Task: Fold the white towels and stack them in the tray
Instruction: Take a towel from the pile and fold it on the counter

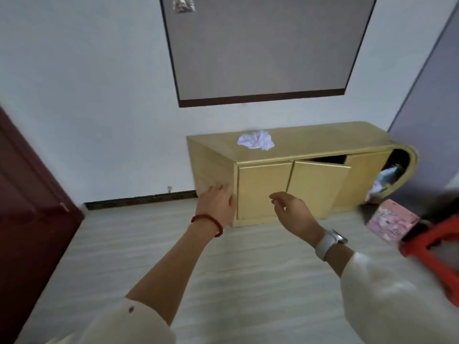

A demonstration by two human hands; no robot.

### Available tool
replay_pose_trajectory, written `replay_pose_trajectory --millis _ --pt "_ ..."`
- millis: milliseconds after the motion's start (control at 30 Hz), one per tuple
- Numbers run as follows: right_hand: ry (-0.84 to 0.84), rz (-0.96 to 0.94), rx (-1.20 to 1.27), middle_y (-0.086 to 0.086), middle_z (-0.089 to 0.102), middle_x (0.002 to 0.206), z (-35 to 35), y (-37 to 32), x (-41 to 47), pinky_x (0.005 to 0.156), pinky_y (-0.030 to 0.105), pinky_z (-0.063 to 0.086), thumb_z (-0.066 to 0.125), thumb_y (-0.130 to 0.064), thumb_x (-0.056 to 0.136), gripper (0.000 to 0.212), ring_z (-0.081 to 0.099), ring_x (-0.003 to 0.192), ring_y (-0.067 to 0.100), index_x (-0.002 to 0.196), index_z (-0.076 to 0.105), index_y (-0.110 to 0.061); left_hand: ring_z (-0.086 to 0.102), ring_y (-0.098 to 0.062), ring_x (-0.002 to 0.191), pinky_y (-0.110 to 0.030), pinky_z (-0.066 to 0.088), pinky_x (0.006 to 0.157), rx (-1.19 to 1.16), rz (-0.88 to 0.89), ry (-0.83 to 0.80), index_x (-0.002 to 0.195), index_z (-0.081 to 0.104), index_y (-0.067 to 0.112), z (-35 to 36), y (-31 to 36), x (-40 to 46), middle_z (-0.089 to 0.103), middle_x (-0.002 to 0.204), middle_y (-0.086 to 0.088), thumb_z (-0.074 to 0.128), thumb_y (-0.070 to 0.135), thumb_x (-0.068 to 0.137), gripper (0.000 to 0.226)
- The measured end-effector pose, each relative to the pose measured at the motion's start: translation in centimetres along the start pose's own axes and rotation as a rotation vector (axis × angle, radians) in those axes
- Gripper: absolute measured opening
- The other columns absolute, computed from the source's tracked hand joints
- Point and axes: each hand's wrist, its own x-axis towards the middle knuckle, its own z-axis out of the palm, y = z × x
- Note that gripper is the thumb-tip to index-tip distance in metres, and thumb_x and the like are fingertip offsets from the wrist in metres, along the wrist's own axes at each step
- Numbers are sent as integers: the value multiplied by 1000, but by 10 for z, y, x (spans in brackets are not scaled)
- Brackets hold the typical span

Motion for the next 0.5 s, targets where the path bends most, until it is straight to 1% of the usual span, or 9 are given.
replay_pose_trajectory --millis 33,100,167,200,267,433,500 --pt "13 32 1 12 65 111 -10 19 15 87 33 47 44 -10 93 29 60 102 28 116 59 -7 51 -27 98 -36 40 80 -1 37 -16 102 54 9 12 14 26 58 106 -10 34 20 94 24" --pt "35 76 -8 12 66 108 -26 54 49 85 33 48 44 -9 92 27 61 99 29 114 61 -7 51 -26 103 -37 42 85 -22 100 -29 112 54 11 37 38 79 58 113 -10 35 22 94 28" --pt "47 112 -21 11 67 106 -39 87 92 81 29 47 44 -10 92 27 62 96 27 113 61 -8 50 -25 111 -37 41 92 -55 123 -38 124 51 15 59 56 133 56 122 -8 37 23 95 33" --pt "42 129 -29 11 67 105 -45 101 117 79 27 46 44 -10 92 27 62 93 26 114 61 -9 50 -25 113 -37 40 94 -71 126 -39 126 50 16 69 62 161 55 124 -6 38 24 95 35" --pt "28 170 -35 10 68 102 -54 125 168 77 26 46 42 -12 93 28 63 90 25 114 60 -12 50 -24 114 -35 39 95 -81 128 -47 127 50 16 85 67 219 54 125 -5 39 24 95 35" --pt "-1 198 -27 9 69 99 -80 172 289 81 34 51 44 -12 93 26 64 88 24 112 62 -11 55 -29 106 -36 42 87 -157 48 -83 116 56 11 114 75 366 58 113 -11 44 19 93 28" --pt "-5 218 -17 9 69 99 -87 195 330 81 32 49 44 -11 92 26 64 90 24 111 62 -10 55 -29 104 -34 41 86 -179 12 -117 115 57 11 130 81 417 58 113 -11 44 18 93 27"
